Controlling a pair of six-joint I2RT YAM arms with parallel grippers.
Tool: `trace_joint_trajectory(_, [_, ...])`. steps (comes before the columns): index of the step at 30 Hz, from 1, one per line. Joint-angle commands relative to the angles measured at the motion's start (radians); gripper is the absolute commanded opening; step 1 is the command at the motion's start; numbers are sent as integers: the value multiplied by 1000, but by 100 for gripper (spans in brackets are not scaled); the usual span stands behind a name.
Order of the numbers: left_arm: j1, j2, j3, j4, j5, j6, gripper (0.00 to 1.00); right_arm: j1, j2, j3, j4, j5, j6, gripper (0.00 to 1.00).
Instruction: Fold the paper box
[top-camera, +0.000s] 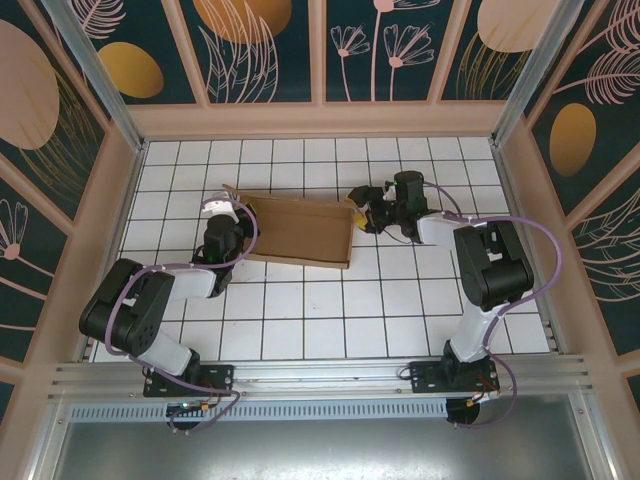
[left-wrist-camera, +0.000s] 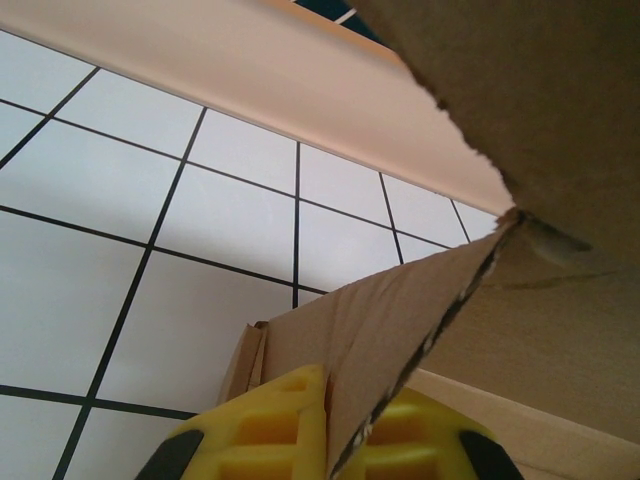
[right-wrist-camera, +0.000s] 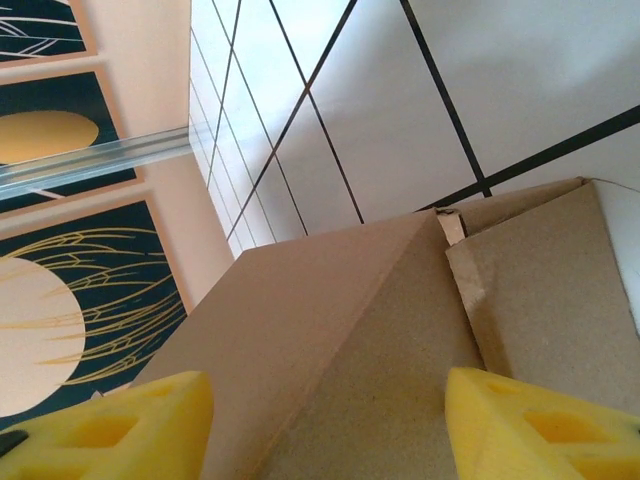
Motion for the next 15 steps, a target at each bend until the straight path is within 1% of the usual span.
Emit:
trace_joint_trajectory(1, [-1,24,-43,-236,-15,17,0,-4,-9,7,1,-19,-43,64])
trace_joint_trajectory(6, [-2,25,-40,-238,-19,16,0,-26,-36,9,-110,29,-97,67])
trace_joint_trajectory(12, [-2,34,-34,-235,-16,19,0,-62,-80,-39,-121,18,-118,67])
trace_joint_trajectory(15, [-2,36,-32,-235,-15,19,0,-65,-97,-36,-122,1,-119,67])
